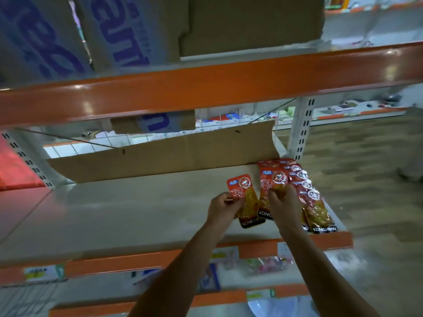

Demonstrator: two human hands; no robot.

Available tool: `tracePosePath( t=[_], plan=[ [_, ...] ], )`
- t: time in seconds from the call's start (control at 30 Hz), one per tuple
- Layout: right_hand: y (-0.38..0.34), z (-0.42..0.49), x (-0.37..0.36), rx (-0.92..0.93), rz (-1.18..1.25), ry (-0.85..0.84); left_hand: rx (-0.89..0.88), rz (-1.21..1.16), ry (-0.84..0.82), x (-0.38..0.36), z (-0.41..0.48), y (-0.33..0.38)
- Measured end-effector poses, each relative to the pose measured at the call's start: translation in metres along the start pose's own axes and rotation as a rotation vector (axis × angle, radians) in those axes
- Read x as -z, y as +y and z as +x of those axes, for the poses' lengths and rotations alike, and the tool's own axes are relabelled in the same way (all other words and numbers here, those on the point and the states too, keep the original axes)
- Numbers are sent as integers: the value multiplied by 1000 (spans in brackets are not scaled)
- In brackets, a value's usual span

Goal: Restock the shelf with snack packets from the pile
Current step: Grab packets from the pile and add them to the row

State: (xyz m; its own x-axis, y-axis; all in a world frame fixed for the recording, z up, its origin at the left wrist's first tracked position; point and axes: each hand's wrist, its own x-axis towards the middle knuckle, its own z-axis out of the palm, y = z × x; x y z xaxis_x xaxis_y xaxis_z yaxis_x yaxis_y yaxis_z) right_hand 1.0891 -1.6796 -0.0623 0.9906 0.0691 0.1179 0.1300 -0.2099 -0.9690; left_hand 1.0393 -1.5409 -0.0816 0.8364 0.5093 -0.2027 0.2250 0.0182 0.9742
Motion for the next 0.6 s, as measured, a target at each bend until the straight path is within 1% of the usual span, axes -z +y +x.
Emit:
tracePosePath(
  t=[0.1,0.27,0.37,0.43,0.53,0.6],
  plan=[
    [9,9,18,-24,11,42,8,28,12,-20,4,-1],
    [19,23,34,-42,101,77,28,38,80,-38,17,-2],
    [21,35,38,-57,127,80,35,-34,56,-42,28,0],
    [21,44,38,-62,122,81,19,-39,53,-42,36,1],
    [20,57,35,-83,130,37,-36,89,66,-44,52,1],
    [20,64,32,-68,84,27,-74,183,76,-46,62,4]
  ],
)
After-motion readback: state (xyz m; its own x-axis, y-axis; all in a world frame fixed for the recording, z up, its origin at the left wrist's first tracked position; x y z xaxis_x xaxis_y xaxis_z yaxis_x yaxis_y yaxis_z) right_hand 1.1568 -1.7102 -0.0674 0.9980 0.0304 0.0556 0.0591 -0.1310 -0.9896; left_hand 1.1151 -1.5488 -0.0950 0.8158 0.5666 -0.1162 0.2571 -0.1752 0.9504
